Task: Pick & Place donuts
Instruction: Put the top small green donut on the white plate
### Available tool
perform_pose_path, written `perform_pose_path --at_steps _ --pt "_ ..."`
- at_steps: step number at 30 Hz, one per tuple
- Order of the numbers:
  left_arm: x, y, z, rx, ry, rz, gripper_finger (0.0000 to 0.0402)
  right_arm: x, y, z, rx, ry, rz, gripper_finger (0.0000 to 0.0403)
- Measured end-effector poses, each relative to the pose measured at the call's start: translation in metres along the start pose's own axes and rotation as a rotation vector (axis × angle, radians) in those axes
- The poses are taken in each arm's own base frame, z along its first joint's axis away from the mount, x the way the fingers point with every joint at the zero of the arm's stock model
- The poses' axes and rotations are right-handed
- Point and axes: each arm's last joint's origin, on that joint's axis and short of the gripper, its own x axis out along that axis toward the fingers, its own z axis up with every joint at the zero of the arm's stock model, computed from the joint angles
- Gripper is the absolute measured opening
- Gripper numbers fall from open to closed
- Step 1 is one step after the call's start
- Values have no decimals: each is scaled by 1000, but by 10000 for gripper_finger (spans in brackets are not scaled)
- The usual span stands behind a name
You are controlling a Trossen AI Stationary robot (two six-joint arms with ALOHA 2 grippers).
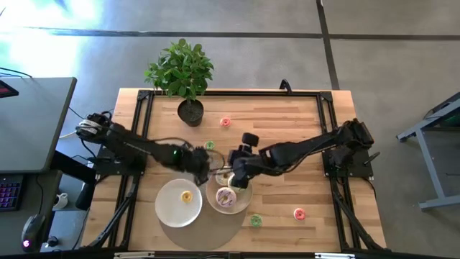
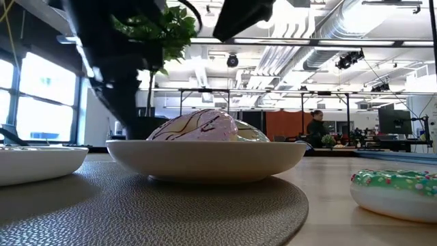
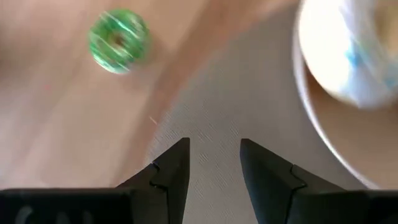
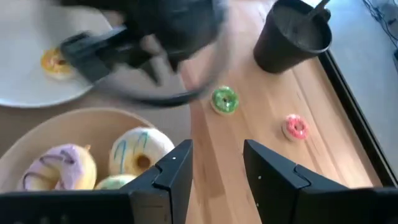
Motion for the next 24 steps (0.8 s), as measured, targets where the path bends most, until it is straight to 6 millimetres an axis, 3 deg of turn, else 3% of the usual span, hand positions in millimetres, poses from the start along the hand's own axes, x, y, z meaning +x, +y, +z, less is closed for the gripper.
perform_pose_path --at_steps 6,12,18,24 --pt "13 26 29 -37 -58 14 138 -8 11 -8 33 32 -12 139" --pt "34 32 47 -16 -102 -43 138 -18 23 -21 36 94 -8 139" --pt "62 35 46 -6 -52 11 138 -29 31 -35 74 145 -83 139" --pt "75 37 44 -17 -49 88 138 -40 43 -42 77 110 -115 139"
